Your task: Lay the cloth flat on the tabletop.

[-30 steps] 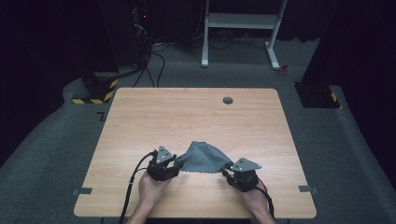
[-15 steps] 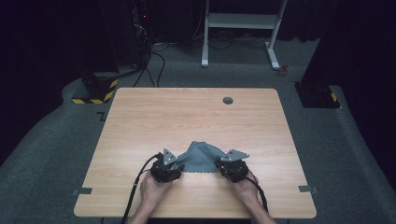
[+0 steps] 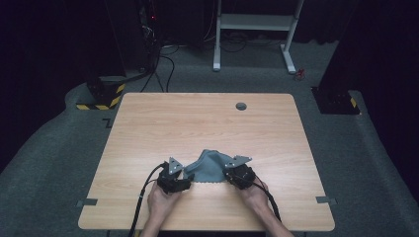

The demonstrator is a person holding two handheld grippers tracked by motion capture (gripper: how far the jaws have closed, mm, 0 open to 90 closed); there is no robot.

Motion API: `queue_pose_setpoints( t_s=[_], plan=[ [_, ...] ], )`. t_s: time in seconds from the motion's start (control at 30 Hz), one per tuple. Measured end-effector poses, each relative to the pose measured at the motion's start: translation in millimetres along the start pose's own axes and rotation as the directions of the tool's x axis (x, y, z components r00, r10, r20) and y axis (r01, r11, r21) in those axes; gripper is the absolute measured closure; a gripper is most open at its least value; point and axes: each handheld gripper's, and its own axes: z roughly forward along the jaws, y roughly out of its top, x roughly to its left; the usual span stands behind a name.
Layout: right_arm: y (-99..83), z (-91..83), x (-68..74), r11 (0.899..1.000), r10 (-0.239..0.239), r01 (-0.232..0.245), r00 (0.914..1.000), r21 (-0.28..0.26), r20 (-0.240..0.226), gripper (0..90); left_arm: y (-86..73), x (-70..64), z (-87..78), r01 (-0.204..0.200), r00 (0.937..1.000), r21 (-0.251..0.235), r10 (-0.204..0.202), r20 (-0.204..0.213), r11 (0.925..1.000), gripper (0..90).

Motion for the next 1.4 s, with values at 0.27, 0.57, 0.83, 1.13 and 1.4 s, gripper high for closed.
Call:
queue_pose_setpoints(
  t_s=[0.27, 0.57, 0.83, 1.13, 1.4],
  plan=[
    [21.9, -8.2, 1.4, 0.999, -0.017, 0.016, 0.9997, -0.035, -0.015, 89.4, 0.0, 0.1, 0.0, 0.001, 1.0000, 0.000, -0.001, 0.003, 1.0000, 38.2],
    [13.3, -3.0, 0.9, 0.999, 0.028, -0.029, 0.9990, -0.031, -0.033, 77.4, 0.0, 0.1, 0.0, 0.001, 1.0000, 0.000, -0.001, 0.003, 1.0000, 38.2],
    [-25.3, -28.8, -5.6, 0.995, 0.092, -0.092, 0.9952, -0.026, 0.031, 77.3, -0.1, 0.1, -0.1, 0.000, 1.0000, 0.000, 0.000, 0.003, 1.0000, 38.1],
    [-40.3, -31.0, -3.3, 0.997, 0.067, -0.065, 0.9965, -0.029, 0.050, 89.8, -0.4, 0.0, -0.3, -0.001, 1.0000, -0.002, 0.001, 0.001, 1.0000, 38.1],
    [-49.6, -45.1, -3.6, 0.999, 0.042, -0.041, 0.9979, -0.018, 0.050, 90.0, -3.9, 0.8, -5.1, 0.024, 0.9991, -0.015, -0.024, 0.035, 0.9996, 44.6]
  ],
)
